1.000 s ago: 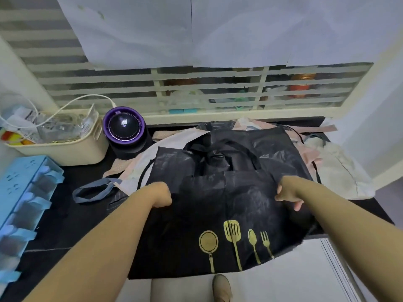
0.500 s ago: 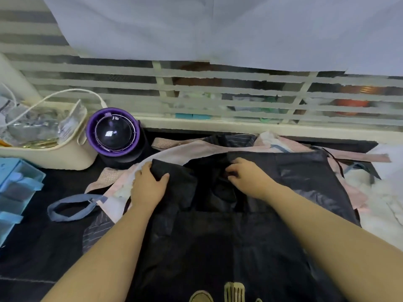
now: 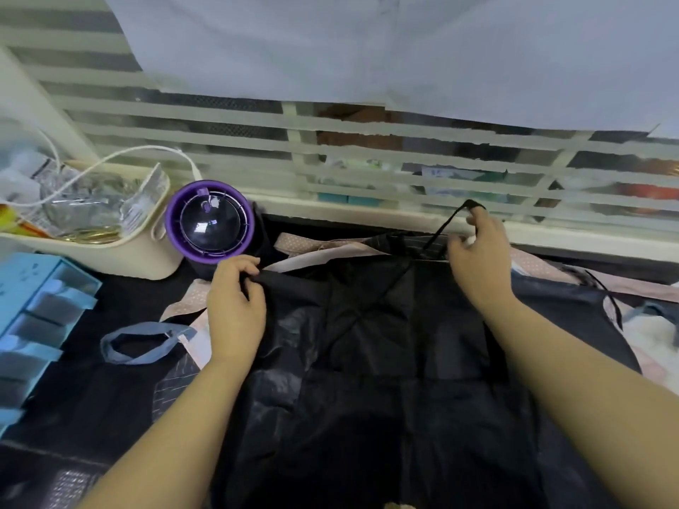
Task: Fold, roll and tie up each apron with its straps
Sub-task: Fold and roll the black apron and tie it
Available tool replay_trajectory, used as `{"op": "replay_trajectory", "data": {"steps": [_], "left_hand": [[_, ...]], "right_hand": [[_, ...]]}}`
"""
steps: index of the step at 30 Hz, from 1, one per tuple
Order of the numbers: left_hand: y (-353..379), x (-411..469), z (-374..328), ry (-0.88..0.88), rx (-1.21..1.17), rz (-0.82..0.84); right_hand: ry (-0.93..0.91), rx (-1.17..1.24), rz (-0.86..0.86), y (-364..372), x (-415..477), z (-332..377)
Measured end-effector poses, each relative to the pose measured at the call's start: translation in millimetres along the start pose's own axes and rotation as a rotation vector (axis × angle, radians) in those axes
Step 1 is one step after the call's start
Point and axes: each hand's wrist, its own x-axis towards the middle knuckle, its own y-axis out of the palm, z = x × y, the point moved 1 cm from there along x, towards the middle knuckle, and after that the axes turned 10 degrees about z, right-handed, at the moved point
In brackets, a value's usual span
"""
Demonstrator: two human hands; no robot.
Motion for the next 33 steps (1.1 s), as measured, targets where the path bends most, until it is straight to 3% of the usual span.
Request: {"op": "replay_trajectory", "data": {"steps": [4, 7, 10, 15, 19, 23, 27, 30, 33], "left_hand": [[8, 5, -1, 0.086, 0.36, -0.006], [28, 14, -10, 0.188, 0.42, 0.216], [45, 28, -14, 0.074, 0.446, 0.465], [69, 48, -16, 0.092, 0.465, 0.802], [83, 37, -32, 0.173, 0.332, 0.666], [87, 16, -26, -0.099, 0.377, 0.861], [69, -4, -19, -0.195, 0.336, 0.776], [52, -18, -16, -0.297, 0.312, 0.788], [38, -40, -8, -0.39, 0.353, 0.897]], "right_hand": [[0.111, -0.135, 0.157, -3, 18, -6], [0.08, -0.169, 0.296, -3, 26, -10], [0.039, -0.175, 0.436, -4, 26, -9], [0.0, -0.225, 0.519, -7, 26, -5], [-0.012, -0.211, 0.441, -10, 28, -7], [-0.028, -0.204, 0.491, -14, 17, -18], [0.032, -0.123, 0.342, -27, -13, -36], [0.165, -0.137, 0.314, -38, -49, -51], [0.406, -0.155, 0.433, -45, -90, -68]]}}
